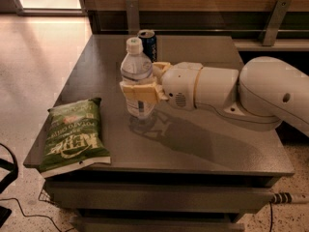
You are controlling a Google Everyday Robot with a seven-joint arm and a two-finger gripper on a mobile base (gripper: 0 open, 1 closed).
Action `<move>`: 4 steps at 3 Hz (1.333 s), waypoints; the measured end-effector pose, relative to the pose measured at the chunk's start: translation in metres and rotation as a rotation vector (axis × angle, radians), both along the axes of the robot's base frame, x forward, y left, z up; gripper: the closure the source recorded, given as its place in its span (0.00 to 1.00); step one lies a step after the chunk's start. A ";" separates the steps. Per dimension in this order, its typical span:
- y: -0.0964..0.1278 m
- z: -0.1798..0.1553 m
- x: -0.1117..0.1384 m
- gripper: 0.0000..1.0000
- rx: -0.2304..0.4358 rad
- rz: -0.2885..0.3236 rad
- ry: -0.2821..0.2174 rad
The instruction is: Move blue plastic bottle near green jalapeno chip bag
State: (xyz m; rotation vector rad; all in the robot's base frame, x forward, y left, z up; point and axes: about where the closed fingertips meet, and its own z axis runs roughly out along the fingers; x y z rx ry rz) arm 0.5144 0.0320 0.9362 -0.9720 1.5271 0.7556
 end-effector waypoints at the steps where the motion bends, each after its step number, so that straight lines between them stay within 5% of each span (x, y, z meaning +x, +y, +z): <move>1: 0.010 -0.006 0.001 1.00 0.021 -0.054 -0.009; 4: 0.018 -0.003 0.000 0.30 0.017 -0.053 -0.018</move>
Offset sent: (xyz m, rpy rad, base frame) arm 0.0009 0.0090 -0.0058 0.0186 -0.0079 -0.0480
